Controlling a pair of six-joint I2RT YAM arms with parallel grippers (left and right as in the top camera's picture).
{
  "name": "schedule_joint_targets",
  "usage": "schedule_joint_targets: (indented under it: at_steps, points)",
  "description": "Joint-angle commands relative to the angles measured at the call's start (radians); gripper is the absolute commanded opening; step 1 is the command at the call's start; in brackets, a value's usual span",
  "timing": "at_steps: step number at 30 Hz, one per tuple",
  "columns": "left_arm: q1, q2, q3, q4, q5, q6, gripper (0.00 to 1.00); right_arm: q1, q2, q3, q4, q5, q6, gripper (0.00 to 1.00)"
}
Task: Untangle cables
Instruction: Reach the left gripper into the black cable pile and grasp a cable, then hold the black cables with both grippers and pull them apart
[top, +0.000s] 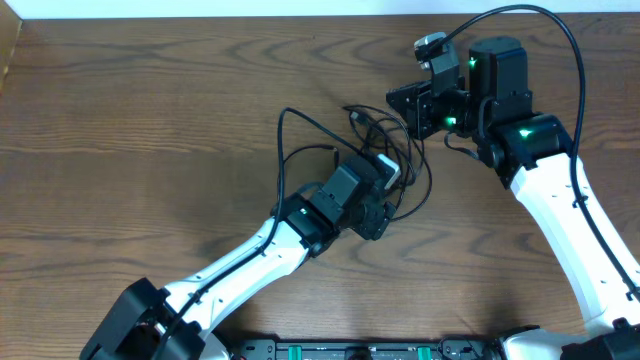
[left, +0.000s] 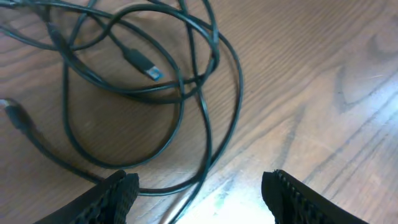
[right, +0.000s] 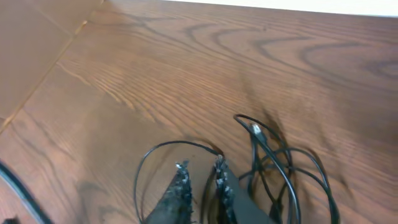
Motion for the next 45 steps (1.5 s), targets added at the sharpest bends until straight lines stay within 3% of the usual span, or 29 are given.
schedule_joint_targets:
  at_steps: [1, 5, 9, 13, 16, 19, 22, 32, 38, 43, 45]
  points:
    - [0.000, 0.006, 0.013, -0.003, -0.118, 0.009, 0.71, 0.004, -0.001, 0.004, -0.047, 0.142, -0.014, 0.20]
    - [0.000, -0.001, 0.013, -0.003, -0.245, 0.009, 0.65, 0.005, 0.035, 0.003, -0.139, 0.160, -0.013, 0.25]
    - [0.000, -0.019, 0.013, -0.024, -0.256, 0.009, 0.65, 0.005, 0.083, 0.003, -0.245, 0.154, 0.032, 0.27]
    - [0.000, -0.058, 0.013, -0.095, -0.362, -0.003, 0.65, 0.005, 0.116, 0.002, -0.396, 0.087, 0.031, 0.26]
    - [0.000, -0.071, 0.013, -0.126, -0.275, -0.028, 0.75, 0.015, 0.124, 0.002, -0.455, 0.096, 0.031, 0.25]
    - [-0.007, -0.055, 0.013, -0.183, -0.121, 0.061, 0.75, 0.016, 0.124, 0.002, -0.431, 0.180, 0.054, 0.35]
    - [-0.024, -0.010, 0.013, -0.238, -0.113, 0.150, 0.79, 0.002, 0.124, 0.002, -0.412, 0.280, 0.173, 0.42]
    - [-0.024, 0.119, 0.013, -0.241, -0.129, 0.242, 0.81, -0.036, 0.124, 0.002, -0.425, 0.326, 0.207, 0.46]
    - [-0.023, 0.205, 0.013, -0.167, -0.140, 0.260, 0.80, -0.036, 0.124, 0.002, -0.426, 0.326, 0.208, 0.46]
    - [-0.024, 0.214, 0.013, -0.160, -0.140, 0.285, 0.66, -0.036, 0.124, 0.002, -0.425, 0.326, 0.208, 0.46]
    - [-0.023, 0.214, 0.013, -0.147, -0.140, 0.286, 0.65, -0.036, 0.124, 0.002, -0.424, 0.326, 0.208, 0.46]
